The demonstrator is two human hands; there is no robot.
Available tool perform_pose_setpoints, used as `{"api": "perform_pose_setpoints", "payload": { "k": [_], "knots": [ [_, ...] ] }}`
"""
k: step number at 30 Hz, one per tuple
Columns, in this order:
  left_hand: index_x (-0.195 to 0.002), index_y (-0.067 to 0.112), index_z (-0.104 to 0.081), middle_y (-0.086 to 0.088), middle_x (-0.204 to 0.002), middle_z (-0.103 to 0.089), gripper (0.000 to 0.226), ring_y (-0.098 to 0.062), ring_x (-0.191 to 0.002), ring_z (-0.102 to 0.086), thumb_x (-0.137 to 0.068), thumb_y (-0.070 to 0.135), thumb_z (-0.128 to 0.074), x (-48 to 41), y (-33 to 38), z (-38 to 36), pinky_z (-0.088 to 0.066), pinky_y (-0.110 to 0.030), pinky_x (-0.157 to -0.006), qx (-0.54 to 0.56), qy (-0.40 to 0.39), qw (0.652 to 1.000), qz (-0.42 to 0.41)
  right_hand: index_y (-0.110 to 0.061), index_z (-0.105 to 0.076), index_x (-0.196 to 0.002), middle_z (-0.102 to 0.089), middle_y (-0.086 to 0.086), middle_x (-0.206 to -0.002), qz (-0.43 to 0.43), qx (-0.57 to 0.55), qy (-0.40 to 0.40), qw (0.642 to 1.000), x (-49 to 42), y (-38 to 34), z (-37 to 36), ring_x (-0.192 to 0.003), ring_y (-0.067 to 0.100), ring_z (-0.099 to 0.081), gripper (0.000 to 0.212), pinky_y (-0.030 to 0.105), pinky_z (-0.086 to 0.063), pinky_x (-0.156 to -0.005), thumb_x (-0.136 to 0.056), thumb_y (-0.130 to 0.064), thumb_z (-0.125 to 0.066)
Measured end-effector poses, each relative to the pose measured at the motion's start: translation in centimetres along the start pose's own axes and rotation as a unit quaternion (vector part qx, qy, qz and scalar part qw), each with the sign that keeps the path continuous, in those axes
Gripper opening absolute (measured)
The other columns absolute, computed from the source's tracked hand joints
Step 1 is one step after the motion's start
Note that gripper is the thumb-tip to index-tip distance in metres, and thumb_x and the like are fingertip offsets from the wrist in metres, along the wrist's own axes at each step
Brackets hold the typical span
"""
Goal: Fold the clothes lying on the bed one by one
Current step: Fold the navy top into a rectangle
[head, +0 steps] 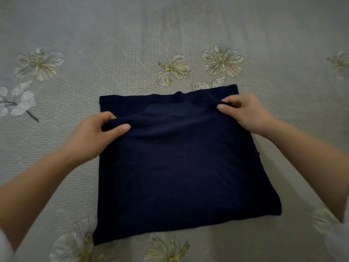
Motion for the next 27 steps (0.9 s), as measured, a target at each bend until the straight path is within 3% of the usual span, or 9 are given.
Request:
{"api": "perform_pose_setpoints", "payload": {
  "k": [3, 5, 7, 9, 12, 14, 16, 21, 27],
  "knots": [
    [-0.084, 0.018, -0.063, 0.0, -0.082, -0.067, 0.02, -0.018, -0.075, -0.063, -0.084, 0.037, -0.068, -2.8, -0.7, 0.5, -0.051, -0.035, -0.071, 0.004, 0.081, 0.997, 0.016, -0.014, -0.071, -0.09, -0.07, 0.002, -0.082, 0.003, 0.055, 0.042, 0.998, -3.6, 0.4, -0.5, -0.077, 0.014, -0.064, 0.015, 0.033, -0.051, -0.075, -0.092, -0.025, -0.061],
    [-0.1, 0.02, -0.063, -0.002, -0.101, -0.065, 0.018, -0.019, -0.083, -0.062, -0.088, 0.033, -0.065, -4.4, -1.3, -0.1, -0.051, -0.038, -0.079, 0.019, 0.132, 0.991, 0.024, -0.015, -0.07, -0.093, -0.068, 0.006, -0.086, -0.013, 0.103, 0.081, 0.991, -5.3, 1.0, -1.6, -0.086, 0.024, -0.063, 0.023, 0.04, -0.05, -0.08, -0.092, -0.035, -0.058],
    [-0.128, 0.018, -0.051, -0.01, -0.127, -0.05, 0.038, -0.019, -0.097, -0.057, -0.093, 0.032, -0.057, -4.8, -2.0, -1.7, -0.045, -0.036, -0.091, -0.035, 0.161, 0.985, 0.043, -0.019, -0.064, -0.113, -0.062, 0.008, -0.109, -0.029, 0.204, 0.111, 0.972, -5.7, 1.5, -3.1, -0.108, 0.029, -0.056, 0.034, 0.044, -0.045, -0.093, -0.092, -0.044, -0.052],
    [-0.142, 0.012, -0.037, -0.02, -0.142, -0.033, 0.052, -0.032, -0.124, -0.042, -0.096, 0.034, -0.048, -3.7, -2.0, -4.1, -0.032, -0.041, -0.107, -0.143, 0.186, 0.972, 0.003, -0.019, -0.046, -0.138, -0.044, 0.009, -0.139, -0.025, 0.289, 0.111, 0.951, -4.3, 1.9, -5.2, -0.131, 0.028, -0.036, 0.051, 0.045, -0.029, -0.107, -0.094, -0.044, -0.049],
    [-0.149, 0.015, -0.026, -0.02, -0.157, -0.013, 0.062, -0.036, -0.144, -0.014, -0.095, 0.044, -0.032, -0.5, -2.1, -9.3, -0.015, -0.047, -0.115, -0.255, 0.113, 0.956, -0.092, -0.022, -0.033, -0.147, -0.023, 0.005, -0.157, 0.073, 0.33, 0.089, 0.937, -0.1, 2.1, -8.7, -0.146, 0.022, -0.015, 0.058, 0.044, -0.01, -0.115, -0.094, -0.045, -0.041],
    [-0.152, 0.022, -0.013, -0.013, -0.16, 0.002, 0.062, -0.028, -0.148, 0.003, -0.097, 0.049, -0.022, 1.4, -3.1, -12.5, -0.004, -0.043, -0.117, -0.293, 0.043, 0.948, -0.114, -0.029, -0.02, -0.151, -0.008, 0.001, -0.161, 0.091, 0.378, 0.019, 0.921, 1.8, 3.6, -10.6, -0.148, 0.018, 0.0, 0.061, 0.043, 0.0, -0.117, -0.094, -0.05, -0.026],
    [-0.153, 0.024, -0.009, -0.013, -0.16, 0.005, 0.063, -0.027, -0.148, 0.007, -0.098, 0.053, -0.017, 2.1, -4.2, -14.4, -0.001, -0.043, -0.117, -0.318, 0.029, 0.942, -0.103, -0.036, -0.005, -0.152, 0.004, -0.003, -0.162, 0.076, 0.413, -0.036, 0.907, 2.3, 5.6, -11.6, -0.147, 0.014, 0.014, 0.062, 0.043, 0.005, -0.118, -0.094, -0.056, -0.014],
    [-0.153, 0.025, -0.012, -0.015, -0.16, 0.0, 0.063, -0.026, -0.148, 0.004, -0.097, 0.052, -0.022, 1.5, -4.6, -15.0, 0.003, -0.039, -0.117, -0.33, 0.047, 0.939, -0.084, -0.037, -0.006, -0.152, 0.003, -0.003, -0.161, 0.078, 0.424, -0.013, 0.902, 2.0, 6.6, -12.0, -0.148, 0.016, 0.007, 0.06, 0.042, 0.004, -0.119, -0.096, -0.055, -0.018],
    [-0.153, 0.025, -0.007, -0.014, -0.16, 0.005, 0.064, -0.024, -0.147, 0.009, -0.096, 0.054, -0.018, 1.6, -4.3, -14.8, 0.01, -0.036, -0.116, -0.347, 0.043, 0.934, -0.076, -0.039, 0.007, -0.15, 0.017, -0.006, -0.158, 0.058, 0.417, -0.049, 0.906, 2.5, 6.2, -11.5, -0.145, 0.014, 0.02, 0.062, 0.039, 0.012, -0.119, -0.092, -0.058, -0.005]
  ]
}}
Point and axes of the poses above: each hand's wrist, its own x-axis away from the middle knuckle, its own z-axis out of the back of the hand, y = z × x, the point moved 3 cm from there along -x, towards the middle knuckle
